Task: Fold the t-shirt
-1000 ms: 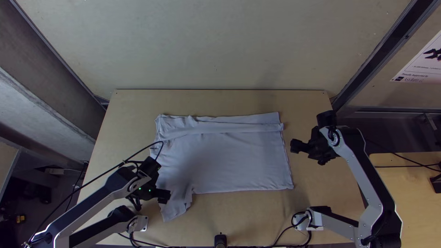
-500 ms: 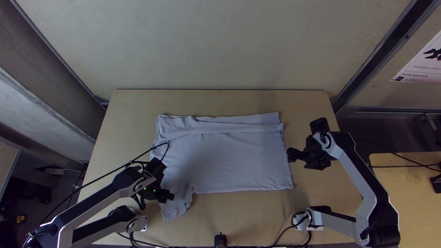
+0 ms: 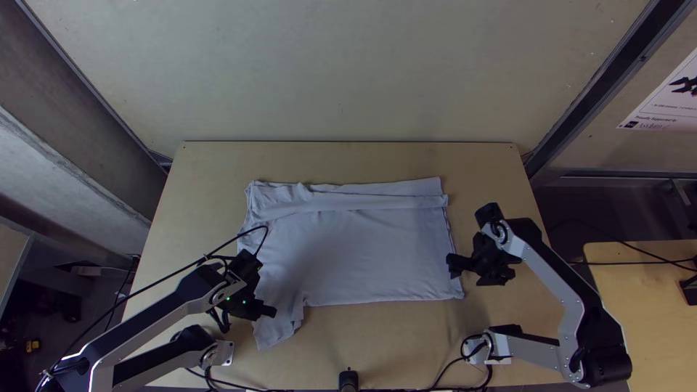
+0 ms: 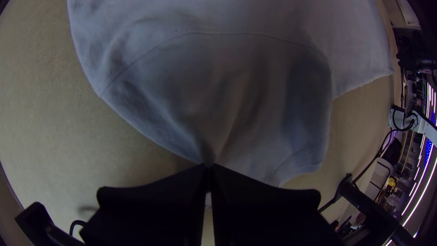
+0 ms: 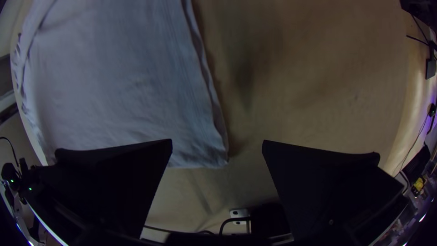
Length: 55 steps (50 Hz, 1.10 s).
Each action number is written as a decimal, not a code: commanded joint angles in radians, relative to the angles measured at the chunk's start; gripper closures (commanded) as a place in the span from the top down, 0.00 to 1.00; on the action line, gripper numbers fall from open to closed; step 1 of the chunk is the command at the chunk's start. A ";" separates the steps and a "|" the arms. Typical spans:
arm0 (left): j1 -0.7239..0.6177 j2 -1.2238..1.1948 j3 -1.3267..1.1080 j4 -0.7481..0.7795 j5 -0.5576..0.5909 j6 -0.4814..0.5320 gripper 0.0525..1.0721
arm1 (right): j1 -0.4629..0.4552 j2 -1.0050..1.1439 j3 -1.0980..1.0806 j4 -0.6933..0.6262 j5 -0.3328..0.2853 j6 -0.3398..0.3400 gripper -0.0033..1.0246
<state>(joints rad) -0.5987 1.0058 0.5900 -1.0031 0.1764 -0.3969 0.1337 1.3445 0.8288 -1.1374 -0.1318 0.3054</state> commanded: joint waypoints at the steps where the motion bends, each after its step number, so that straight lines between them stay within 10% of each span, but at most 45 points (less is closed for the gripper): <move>1: 0.008 -0.015 -0.016 -0.008 0.014 -0.013 0.03 | 0.027 0.050 -0.045 -0.018 -0.005 -0.014 0.87; 9: 0.017 -0.019 -0.018 -0.008 0.014 -0.013 0.03 | 0.055 0.127 -0.059 -0.022 -0.005 -0.014 0.81; 23: 0.031 -0.027 -0.019 -0.006 0.014 -0.013 0.03 | 0.139 0.065 -0.105 0.100 0.001 -0.034 0.02; 55: 0.441 -0.130 0.136 -0.164 0.012 0.291 0.03 | 0.060 -0.053 -0.013 0.045 0.075 -0.034 0.03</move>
<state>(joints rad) -0.2150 0.8833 0.7094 -1.1358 0.1810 -0.1783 0.2039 1.3201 0.7876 -1.0786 -0.0757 0.2790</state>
